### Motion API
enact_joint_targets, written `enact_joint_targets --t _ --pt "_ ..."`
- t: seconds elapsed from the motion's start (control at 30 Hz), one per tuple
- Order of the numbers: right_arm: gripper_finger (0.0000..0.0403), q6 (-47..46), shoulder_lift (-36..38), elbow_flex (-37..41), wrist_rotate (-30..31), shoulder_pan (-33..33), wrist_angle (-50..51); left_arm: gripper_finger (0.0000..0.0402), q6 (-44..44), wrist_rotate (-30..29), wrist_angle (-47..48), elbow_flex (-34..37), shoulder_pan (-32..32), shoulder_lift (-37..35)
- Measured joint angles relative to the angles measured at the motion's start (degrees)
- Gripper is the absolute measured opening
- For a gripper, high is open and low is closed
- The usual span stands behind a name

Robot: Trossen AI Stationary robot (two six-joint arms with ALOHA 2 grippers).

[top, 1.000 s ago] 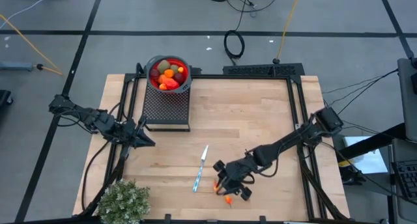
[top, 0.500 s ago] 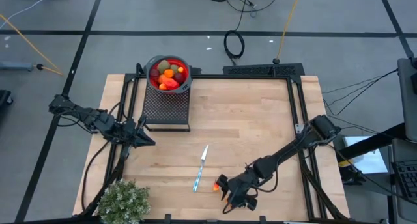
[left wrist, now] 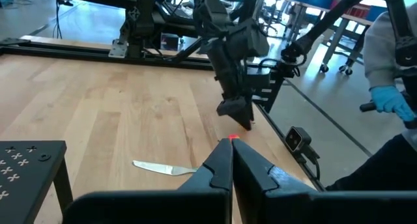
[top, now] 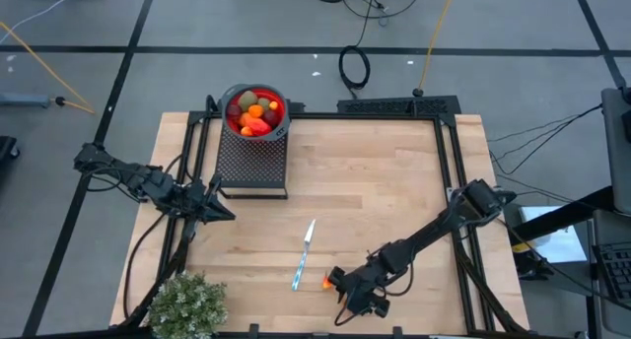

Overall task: Pick & Place Fruit
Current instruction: Put the orange pear into the red strainer bowl on the shelf

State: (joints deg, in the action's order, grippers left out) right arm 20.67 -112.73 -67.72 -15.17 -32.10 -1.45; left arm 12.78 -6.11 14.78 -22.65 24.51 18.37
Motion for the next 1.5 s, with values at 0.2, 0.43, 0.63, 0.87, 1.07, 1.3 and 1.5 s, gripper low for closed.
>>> enact_joint_targets --t 0.2,0.43,0.63,0.87,1.07,1.3,1.5 --pt "0.0224 0.49 -0.83 0.06 0.16 0.44 0.60 0.0015 0.04 -0.02 -0.05 -0.02 0.00 0.00" --pt "0.0223 0.91 -0.79 0.56 0.17 1.01 0.83 0.0014 0.44 -0.04 -0.06 -0.04 0.00 0.00" --pt "0.0197 0.61 -0.78 0.56 0.03 0.98 0.91 0.0003 1.25 -0.04 -0.04 -0.04 0.00 0.00" --pt "0.0144 -2.54 -0.78 0.58 0.05 0.98 1.00 0.0020 1.25 -0.04 -0.04 -0.04 0.00 0.00" --pt "0.0104 -5.85 -0.05 0.61 0.16 1.01 1.06 0.0011 1.91 -0.04 -0.55 -0.04 0.00 0.00" --pt "0.0102 -11.10 4.44 0.63 1.96 1.27 1.32 0.0008 4.35 -0.01 -6.50 -0.04 0.00 0.00" --pt "0.0102 -15.75 10.69 0.63 7.74 2.56 0.90 0.0027 5.77 -0.02 -14.34 -0.04 -0.02 1.25"
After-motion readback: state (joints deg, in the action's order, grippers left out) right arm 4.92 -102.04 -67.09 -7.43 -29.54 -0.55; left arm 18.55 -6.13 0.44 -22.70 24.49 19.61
